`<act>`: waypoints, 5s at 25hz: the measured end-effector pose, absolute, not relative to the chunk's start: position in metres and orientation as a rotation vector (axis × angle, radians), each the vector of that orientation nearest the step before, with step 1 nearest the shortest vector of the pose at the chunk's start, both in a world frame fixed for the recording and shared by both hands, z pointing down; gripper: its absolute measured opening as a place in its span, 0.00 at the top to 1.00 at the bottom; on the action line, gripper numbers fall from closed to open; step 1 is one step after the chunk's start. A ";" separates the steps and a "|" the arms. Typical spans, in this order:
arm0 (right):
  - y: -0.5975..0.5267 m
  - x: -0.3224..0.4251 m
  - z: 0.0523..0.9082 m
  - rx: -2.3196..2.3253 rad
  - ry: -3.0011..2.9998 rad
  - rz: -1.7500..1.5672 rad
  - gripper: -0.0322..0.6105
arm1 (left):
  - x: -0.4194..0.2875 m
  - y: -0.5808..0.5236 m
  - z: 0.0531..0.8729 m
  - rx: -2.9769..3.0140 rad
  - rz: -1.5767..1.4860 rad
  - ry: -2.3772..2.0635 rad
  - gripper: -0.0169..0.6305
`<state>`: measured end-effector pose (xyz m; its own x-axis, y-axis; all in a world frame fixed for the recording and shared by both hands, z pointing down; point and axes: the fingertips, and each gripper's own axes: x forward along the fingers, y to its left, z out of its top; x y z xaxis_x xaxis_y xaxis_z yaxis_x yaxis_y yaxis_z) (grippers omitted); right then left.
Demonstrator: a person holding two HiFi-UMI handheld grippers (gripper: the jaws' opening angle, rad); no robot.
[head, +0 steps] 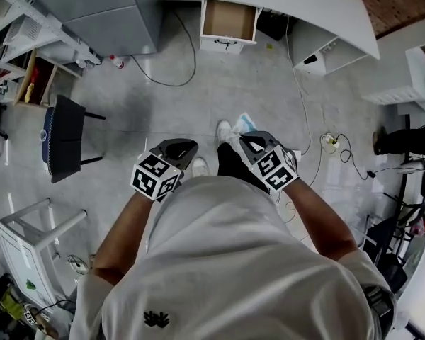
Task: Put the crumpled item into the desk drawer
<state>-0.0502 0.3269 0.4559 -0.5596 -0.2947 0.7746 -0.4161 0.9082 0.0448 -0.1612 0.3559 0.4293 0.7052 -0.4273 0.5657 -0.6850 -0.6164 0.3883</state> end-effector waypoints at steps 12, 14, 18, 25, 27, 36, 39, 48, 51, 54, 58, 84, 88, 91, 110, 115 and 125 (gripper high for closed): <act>0.110 -0.042 0.483 0.391 -2.193 0.039 0.90 | -0.136 0.141 0.429 2.315 0.645 -0.870 0.93; 0.070 -0.034 0.486 0.376 -2.194 0.012 0.90 | -0.124 0.103 0.427 2.308 0.651 -0.877 0.93; -0.001 -0.016 0.499 0.357 -2.192 -0.006 0.90 | -0.103 0.042 0.429 2.289 0.642 -0.888 0.93; -0.092 -0.012 0.531 0.342 -2.152 -0.047 0.90 | -0.101 -0.020 0.439 2.266 0.651 -0.871 0.93; -0.117 -0.009 0.542 0.349 -2.134 -0.054 0.90 | -0.100 -0.038 0.439 2.266 0.648 -0.862 0.93; -0.237 -0.032 0.618 0.415 -2.016 -0.042 0.90 | -0.122 -0.126 0.461 2.289 0.671 -0.731 0.93; -0.274 -0.045 0.646 0.435 -1.976 -0.031 0.90 | -0.134 -0.155 0.469 2.305 0.697 -0.669 0.93; -0.375 -0.054 0.748 0.456 -1.858 0.020 0.90 | -0.154 -0.218 0.514 2.271 0.732 -0.559 0.93; -0.392 -0.058 0.779 0.428 -1.833 0.032 0.90 | -0.159 -0.227 0.529 2.250 0.741 -0.532 0.93; -0.406 -0.063 0.809 0.393 -1.806 0.027 0.90 | -0.168 -0.235 0.543 2.232 0.747 -0.518 0.93; -0.420 -0.063 0.832 0.378 -1.784 0.028 0.90 | -0.170 -0.245 0.555 2.212 0.745 -0.510 0.93; -0.430 -0.071 0.870 0.317 -1.737 0.092 0.83 | -0.188 -0.266 0.586 2.160 0.707 -0.481 0.93; -0.424 -0.072 0.853 0.342 -1.764 0.106 0.84 | -0.184 -0.262 0.578 2.180 0.704 -0.477 0.93; -0.412 -0.069 0.836 0.360 -1.781 0.109 0.85 | -0.177 -0.253 0.567 2.199 0.697 -0.480 0.93; -0.273 -0.012 0.663 0.654 -2.008 0.439 0.90 | -0.115 -0.163 0.477 2.327 0.618 -0.621 0.93; -0.211 0.004 0.610 0.651 -2.087 0.529 0.90 | -0.106 -0.127 0.458 2.341 0.624 -0.682 0.93; -0.129 0.027 0.527 0.672 -2.196 0.561 0.90 | -0.091 -0.087 0.427 2.365 0.608 -0.788 0.93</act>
